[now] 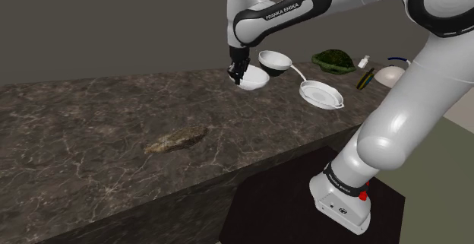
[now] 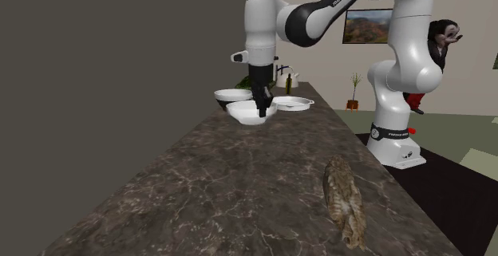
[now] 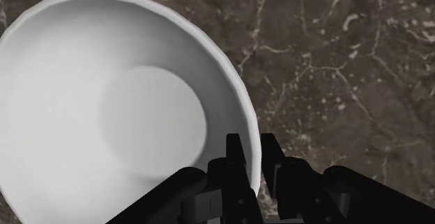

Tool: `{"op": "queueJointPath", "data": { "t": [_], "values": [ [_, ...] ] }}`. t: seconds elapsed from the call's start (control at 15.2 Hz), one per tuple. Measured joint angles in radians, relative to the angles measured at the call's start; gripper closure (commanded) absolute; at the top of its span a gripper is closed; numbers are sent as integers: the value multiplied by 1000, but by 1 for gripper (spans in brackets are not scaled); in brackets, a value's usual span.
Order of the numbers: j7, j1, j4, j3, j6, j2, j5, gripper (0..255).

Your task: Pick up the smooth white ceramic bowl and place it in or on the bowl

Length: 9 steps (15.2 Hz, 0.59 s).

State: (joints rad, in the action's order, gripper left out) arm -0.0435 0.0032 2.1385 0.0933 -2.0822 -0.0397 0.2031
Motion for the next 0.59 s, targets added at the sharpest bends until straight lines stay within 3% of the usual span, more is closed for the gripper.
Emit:
{"op": "queueJointPath", "data": {
  "t": [0.59],
  "values": [
    [25, 1, -69, 2, 115, 49, -16, 255]
  ]
}}
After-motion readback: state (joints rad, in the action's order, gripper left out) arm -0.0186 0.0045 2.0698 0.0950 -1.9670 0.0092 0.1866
